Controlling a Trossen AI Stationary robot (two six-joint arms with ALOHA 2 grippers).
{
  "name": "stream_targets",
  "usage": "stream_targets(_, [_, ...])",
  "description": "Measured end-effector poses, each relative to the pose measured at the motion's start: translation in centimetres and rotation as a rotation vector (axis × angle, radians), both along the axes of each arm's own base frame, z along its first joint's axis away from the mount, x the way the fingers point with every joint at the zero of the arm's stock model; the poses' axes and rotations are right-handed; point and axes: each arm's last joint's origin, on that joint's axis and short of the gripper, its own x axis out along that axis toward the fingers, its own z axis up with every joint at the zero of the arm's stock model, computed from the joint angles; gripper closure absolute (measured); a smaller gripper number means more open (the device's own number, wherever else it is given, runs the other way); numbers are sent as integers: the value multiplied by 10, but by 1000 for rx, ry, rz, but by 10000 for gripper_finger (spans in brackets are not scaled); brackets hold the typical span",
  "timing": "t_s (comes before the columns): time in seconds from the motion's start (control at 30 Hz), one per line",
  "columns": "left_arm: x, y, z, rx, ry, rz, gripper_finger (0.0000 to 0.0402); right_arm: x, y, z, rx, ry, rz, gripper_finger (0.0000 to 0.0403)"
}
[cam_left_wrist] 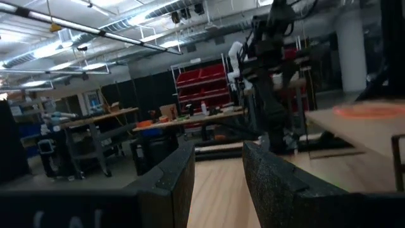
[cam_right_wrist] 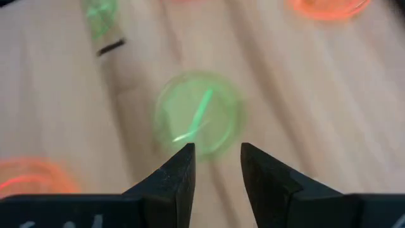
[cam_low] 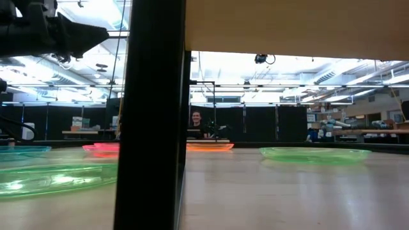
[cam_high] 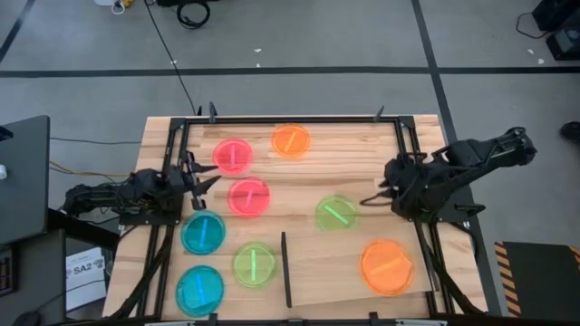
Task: Place and stack plates onto a shelf
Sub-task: Put the top pink plate on the shelf
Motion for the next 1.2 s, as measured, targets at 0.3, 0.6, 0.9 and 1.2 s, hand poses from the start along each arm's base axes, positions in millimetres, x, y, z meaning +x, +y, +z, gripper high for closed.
stream_targets(0.3, [-1, 4, 0, -177, -55, 101, 260, 17, -21, 1, -43, -107, 29, 270])
stream_targets(0.6, [7, 4, 15, -244, -2, 100, 260, 21, -44, 0, -94, -99, 25, 270])
stream_targets(0.9, [38, 7, 56, -250, 122, 181, 260, 18, -63, 0, -83, -94, -17, 270])
stream_targets(1.2, [93, 24, 96, -282, 326, 327, 260, 16, -71, 0, -67, -96, -60, 270])
